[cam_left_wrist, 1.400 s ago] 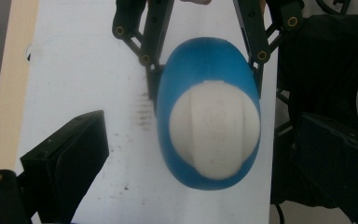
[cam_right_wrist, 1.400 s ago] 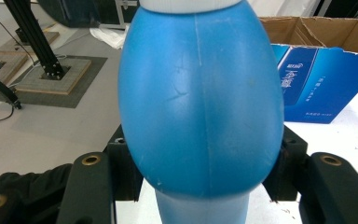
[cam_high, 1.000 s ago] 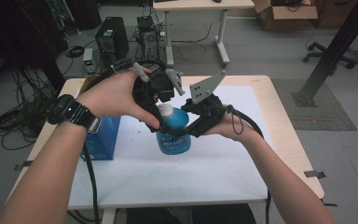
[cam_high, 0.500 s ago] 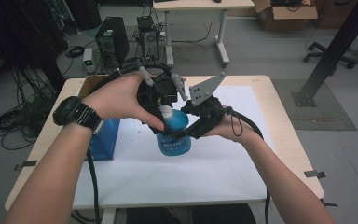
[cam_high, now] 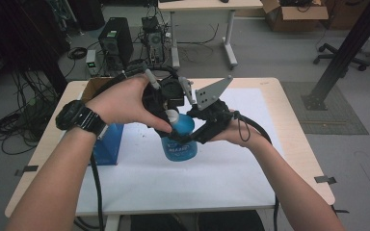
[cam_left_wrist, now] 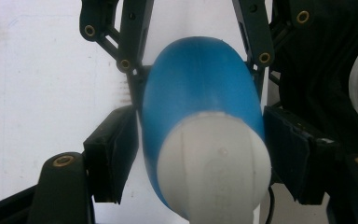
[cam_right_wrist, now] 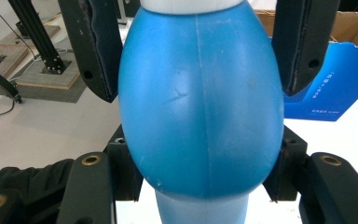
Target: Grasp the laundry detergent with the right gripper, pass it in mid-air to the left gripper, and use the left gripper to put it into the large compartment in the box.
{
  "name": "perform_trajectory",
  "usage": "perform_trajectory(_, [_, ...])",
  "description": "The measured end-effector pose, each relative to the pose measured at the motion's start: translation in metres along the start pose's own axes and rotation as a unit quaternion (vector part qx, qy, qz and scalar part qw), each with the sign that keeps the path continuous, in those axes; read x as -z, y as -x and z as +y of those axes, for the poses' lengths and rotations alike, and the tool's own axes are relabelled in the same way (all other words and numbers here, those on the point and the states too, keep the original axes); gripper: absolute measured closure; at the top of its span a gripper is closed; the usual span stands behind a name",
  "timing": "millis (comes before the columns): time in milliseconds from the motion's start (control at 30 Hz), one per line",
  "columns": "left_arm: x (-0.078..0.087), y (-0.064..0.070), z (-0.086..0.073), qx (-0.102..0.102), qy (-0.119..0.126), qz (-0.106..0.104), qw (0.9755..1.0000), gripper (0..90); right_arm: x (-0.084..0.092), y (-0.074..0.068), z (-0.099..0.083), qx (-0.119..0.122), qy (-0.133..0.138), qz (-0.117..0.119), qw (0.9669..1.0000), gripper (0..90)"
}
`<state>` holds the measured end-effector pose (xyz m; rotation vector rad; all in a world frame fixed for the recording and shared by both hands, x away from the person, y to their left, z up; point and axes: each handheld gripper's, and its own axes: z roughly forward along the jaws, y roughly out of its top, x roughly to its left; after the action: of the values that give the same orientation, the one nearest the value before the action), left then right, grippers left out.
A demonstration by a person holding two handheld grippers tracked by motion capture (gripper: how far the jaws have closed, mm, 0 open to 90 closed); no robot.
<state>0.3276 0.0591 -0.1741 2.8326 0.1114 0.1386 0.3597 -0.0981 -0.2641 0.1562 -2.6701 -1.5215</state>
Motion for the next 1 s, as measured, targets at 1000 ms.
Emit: perform_trajectory(1000, [0.015, -0.011, -0.001, 0.095, -0.009, 0.013, 0.9954, 38.1, -0.002, 0.003, -0.008, -0.02, -0.018, -0.022, 0.9994, 18.4])
